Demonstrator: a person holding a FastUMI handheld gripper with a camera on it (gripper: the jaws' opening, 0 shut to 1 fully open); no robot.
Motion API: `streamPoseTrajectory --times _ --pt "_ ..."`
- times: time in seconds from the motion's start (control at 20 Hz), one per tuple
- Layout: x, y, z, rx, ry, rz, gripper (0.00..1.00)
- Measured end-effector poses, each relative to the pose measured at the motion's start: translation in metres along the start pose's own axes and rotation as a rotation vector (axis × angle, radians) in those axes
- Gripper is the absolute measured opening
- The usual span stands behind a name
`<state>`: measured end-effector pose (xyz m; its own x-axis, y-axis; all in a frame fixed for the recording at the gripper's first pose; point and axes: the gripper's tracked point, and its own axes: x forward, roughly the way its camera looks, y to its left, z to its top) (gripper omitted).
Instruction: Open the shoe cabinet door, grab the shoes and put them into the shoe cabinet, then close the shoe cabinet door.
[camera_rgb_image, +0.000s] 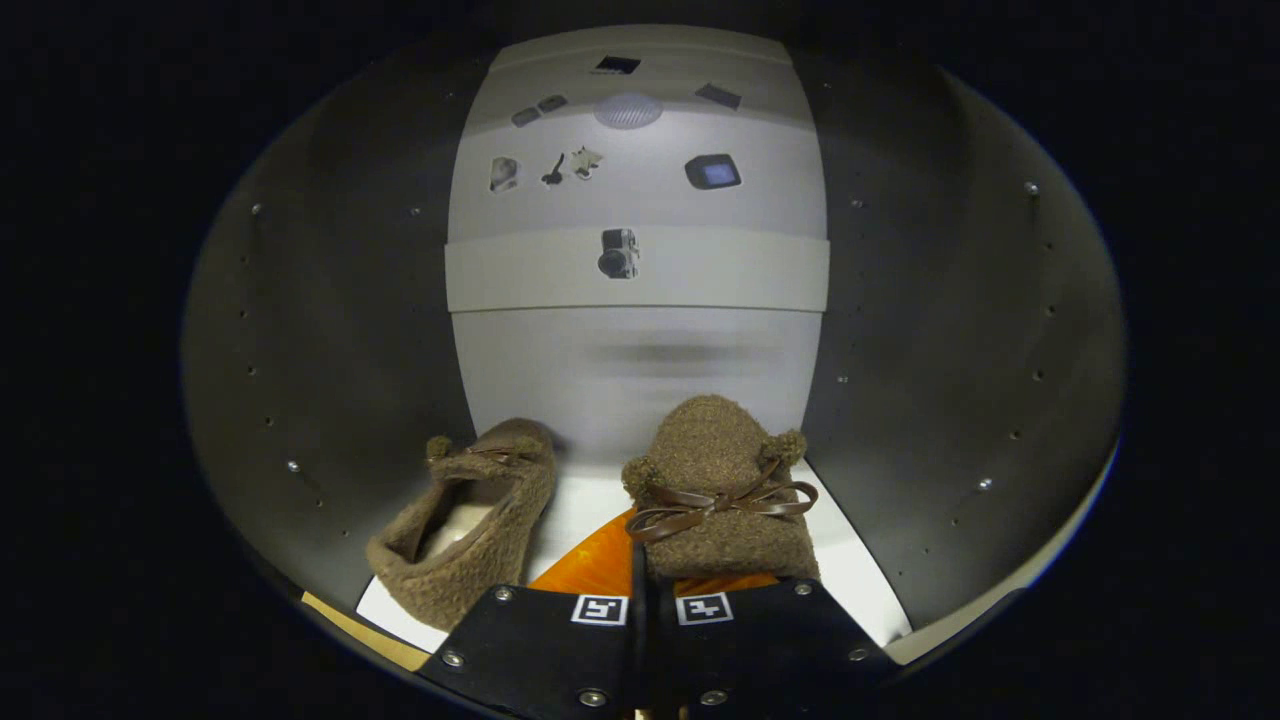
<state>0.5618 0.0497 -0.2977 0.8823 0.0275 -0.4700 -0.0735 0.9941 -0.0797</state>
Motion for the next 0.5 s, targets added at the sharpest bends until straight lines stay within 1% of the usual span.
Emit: streamPoseTrajectory --times 0.2,0.3,0.4,0.5 --pt "0.026 0.002 -0.001 -0.014 0.007 0.017 0.04" --pt "0.037 0.003 -0.008 -0.006 0.034 0.021 0.04" --pt "0.04 0.005 -0.009 -0.004 0.042 0.029 0.06" --pt "0.038 0.007 -0.009 -0.009 0.046 0.035 0.11"
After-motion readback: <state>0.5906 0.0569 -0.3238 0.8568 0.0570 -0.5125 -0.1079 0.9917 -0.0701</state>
